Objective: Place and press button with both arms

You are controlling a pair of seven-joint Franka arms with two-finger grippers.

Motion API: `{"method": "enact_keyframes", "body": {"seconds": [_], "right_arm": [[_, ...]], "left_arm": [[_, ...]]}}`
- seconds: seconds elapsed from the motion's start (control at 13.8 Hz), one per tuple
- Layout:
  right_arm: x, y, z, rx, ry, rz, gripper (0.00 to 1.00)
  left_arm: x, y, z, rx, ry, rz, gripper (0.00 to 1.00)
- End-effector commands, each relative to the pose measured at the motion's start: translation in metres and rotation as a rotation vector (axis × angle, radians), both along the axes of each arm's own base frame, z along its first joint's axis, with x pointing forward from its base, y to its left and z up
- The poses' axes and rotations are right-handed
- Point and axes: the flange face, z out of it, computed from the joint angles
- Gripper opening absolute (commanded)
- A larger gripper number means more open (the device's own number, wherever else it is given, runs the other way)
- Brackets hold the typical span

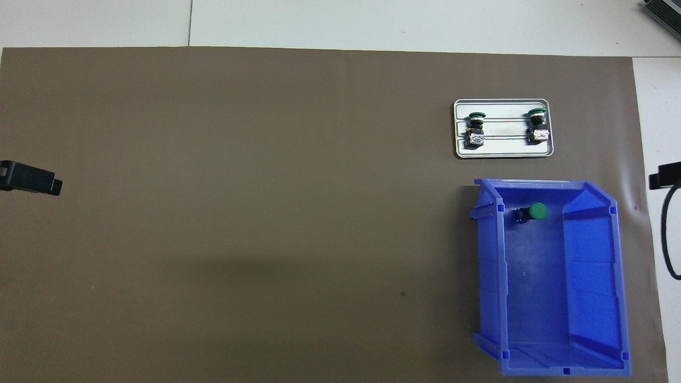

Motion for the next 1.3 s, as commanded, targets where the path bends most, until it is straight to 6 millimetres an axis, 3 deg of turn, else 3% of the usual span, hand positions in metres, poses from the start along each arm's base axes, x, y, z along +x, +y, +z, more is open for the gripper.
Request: {"method": "enact_keyframes", "body": {"seconds": [0.0, 0.87, 1.23], "right_arm": [[-0.001, 0.006, -0.009, 0.020, 0.039, -0.011, 1.00], [0.009, 0.013, -0.004, 0.041, 0.043, -0.039, 1.00], [0.013, 0.028, -0.011, 0.052, 0.033, -0.073, 1.00]], "left_arm": [[-0.006, 0.001, 0.001, -0.002, 0.004, 0.007, 1.00], [-0.006, 0.001, 0.001, -0.002, 0.004, 0.007, 1.00], [-0.006, 0.001, 0.001, -0.002, 0.004, 0.007, 1.00]]}}
